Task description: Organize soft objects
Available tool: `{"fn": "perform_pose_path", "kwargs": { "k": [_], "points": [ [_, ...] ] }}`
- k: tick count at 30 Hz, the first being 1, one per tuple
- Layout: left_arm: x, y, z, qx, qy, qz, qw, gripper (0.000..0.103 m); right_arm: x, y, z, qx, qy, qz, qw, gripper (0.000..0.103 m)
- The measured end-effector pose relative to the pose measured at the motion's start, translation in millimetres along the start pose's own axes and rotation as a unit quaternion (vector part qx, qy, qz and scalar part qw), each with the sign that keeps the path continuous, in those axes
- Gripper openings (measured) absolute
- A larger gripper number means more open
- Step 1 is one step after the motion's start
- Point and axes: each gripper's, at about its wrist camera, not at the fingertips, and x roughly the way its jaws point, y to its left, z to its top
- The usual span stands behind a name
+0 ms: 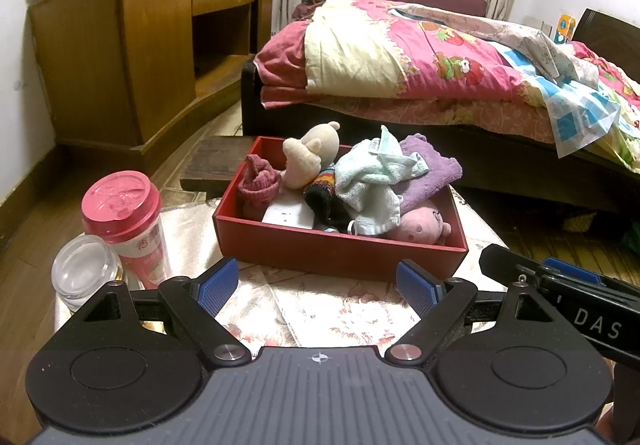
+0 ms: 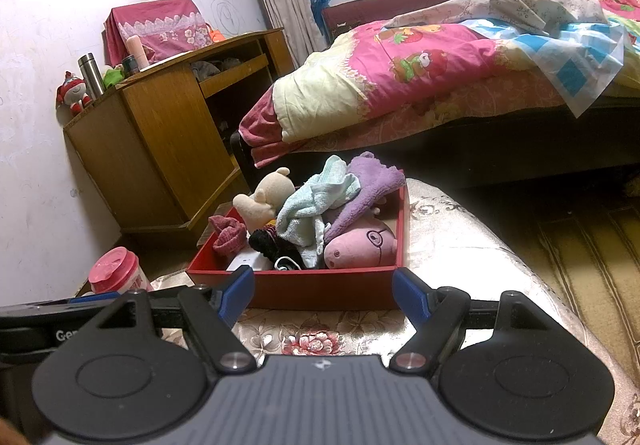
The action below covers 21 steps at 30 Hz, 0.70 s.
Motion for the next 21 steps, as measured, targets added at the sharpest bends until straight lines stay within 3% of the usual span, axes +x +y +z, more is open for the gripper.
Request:
{"fn": "perform_pose_path", "kwargs": {
  "k": [8, 13, 17, 21],
  "points": [
    [4, 3, -1, -0.008, 0.011, -0.010, 0.9999, 0.086, 0, -1, 0, 0.000, 0.000, -0.001, 1.000, 0.054],
    [8, 11, -4, -0.038, 0.014, -0.039, 0.9984, 0.097, -5, -3, 2, 0.006, -0.018, 0.003, 1.000, 0.054],
    [7, 2, -6, 0.009, -0.007, -0.033, 0.9994, 0.097, -11, -10, 5, 0.024, -0.041, -0.008, 0.999, 0.058],
    [7, -6, -11, 0.047, -0.022, -0.011, 0.9986, 0.097, -6, -19, 5, 0.041, -0.026, -0.023, 0.999, 0.063]
  ]
}}
